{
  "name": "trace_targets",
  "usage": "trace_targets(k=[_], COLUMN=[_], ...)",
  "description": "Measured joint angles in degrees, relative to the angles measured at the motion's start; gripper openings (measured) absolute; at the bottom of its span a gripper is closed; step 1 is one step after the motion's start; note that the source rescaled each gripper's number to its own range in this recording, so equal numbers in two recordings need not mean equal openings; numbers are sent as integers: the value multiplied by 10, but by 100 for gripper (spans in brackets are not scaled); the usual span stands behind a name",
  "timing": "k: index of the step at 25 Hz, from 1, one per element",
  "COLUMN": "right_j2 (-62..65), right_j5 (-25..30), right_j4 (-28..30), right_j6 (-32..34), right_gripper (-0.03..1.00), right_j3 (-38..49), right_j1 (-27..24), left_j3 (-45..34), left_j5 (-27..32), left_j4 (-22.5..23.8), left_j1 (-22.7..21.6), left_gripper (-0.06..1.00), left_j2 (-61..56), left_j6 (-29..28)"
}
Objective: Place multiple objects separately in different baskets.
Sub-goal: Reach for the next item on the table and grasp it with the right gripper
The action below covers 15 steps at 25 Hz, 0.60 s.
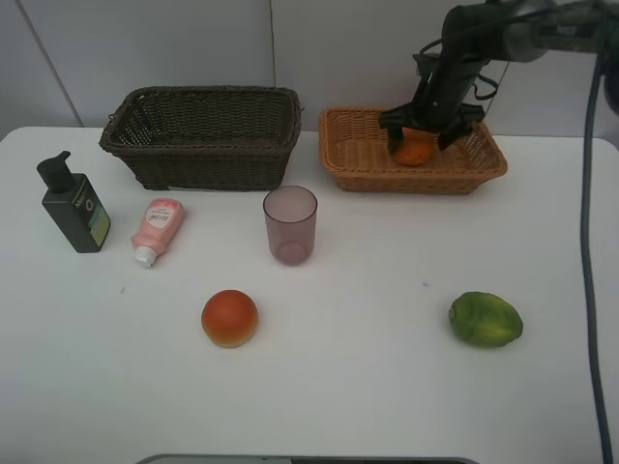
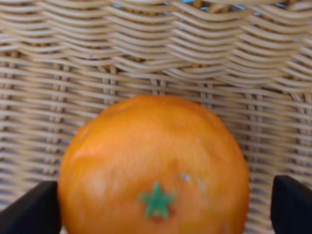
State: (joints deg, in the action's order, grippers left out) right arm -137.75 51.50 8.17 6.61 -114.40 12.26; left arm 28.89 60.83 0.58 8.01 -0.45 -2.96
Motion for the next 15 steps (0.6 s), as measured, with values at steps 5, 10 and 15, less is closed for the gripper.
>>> trace_targets(k=[5,10,15], right_j2=[48,116,231], right_j5=[43,84,45], right_j4=[0,1,9], right_j6=[0,0,0], right_gripper=[88,88,88], right_j3=[0,35,203], right_j1=[3,15,36], left_j3=[0,0,0], left_j5=[0,0,0], left_j4=[0,0,0], left_j1=[0,0,0], left_gripper=[98,98,98], left_j2=[0,0,0], left_j6=[0,0,0])
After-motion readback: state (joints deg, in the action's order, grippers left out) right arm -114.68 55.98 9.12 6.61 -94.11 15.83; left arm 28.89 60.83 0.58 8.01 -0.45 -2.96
